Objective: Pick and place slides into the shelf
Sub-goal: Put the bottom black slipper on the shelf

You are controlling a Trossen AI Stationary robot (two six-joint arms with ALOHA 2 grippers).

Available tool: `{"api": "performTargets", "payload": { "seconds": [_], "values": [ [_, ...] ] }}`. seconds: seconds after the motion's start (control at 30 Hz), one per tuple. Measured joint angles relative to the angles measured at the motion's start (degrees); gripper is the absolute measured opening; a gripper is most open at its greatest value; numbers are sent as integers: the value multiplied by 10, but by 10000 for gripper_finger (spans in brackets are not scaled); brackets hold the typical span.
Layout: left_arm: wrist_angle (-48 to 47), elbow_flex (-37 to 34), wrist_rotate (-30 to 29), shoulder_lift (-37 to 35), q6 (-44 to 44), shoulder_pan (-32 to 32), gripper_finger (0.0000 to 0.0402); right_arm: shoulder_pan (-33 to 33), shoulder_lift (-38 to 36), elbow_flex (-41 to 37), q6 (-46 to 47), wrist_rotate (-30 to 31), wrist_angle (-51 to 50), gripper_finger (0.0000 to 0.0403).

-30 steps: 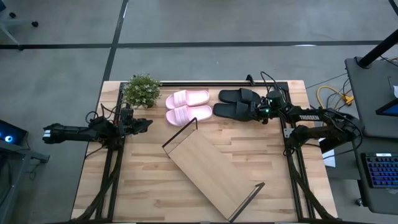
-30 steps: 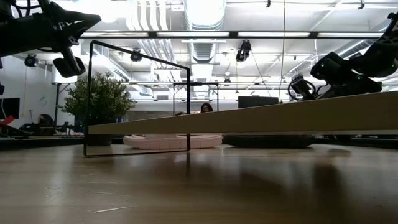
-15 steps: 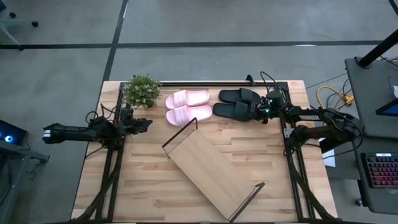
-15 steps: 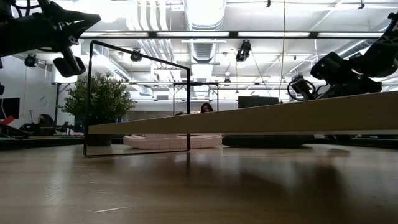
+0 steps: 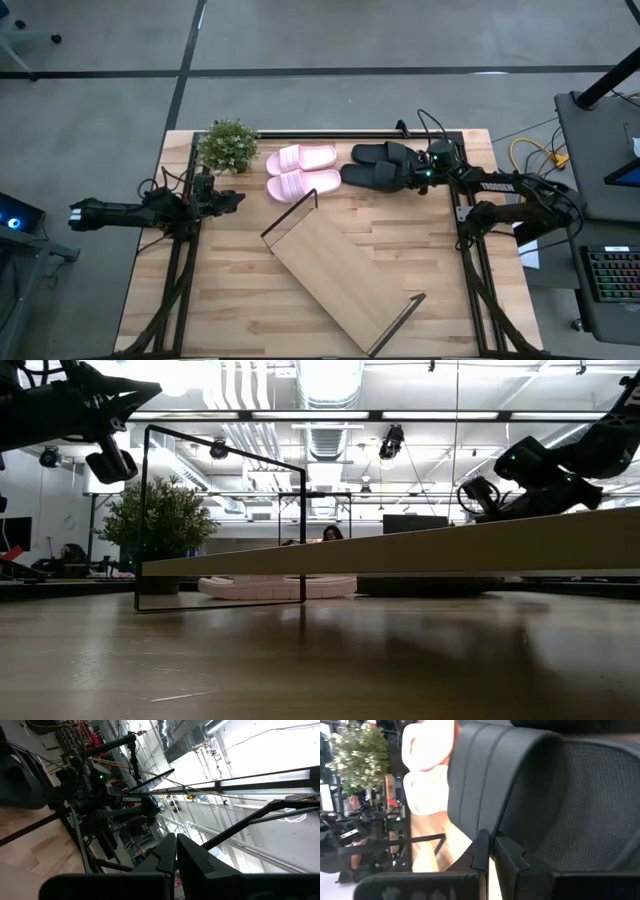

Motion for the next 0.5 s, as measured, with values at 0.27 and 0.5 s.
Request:
{"api": "performTargets", "payload": {
  "seconds": [0.27, 0.5],
  "values": [
    [0, 0, 3, 0, 0, 0, 0, 0, 0, 51, -22, -11, -73, 8],
    [-1, 2, 10, 1, 0, 0, 0, -1, -29, 119, -103, -14, -215, 8]
  ]
}}
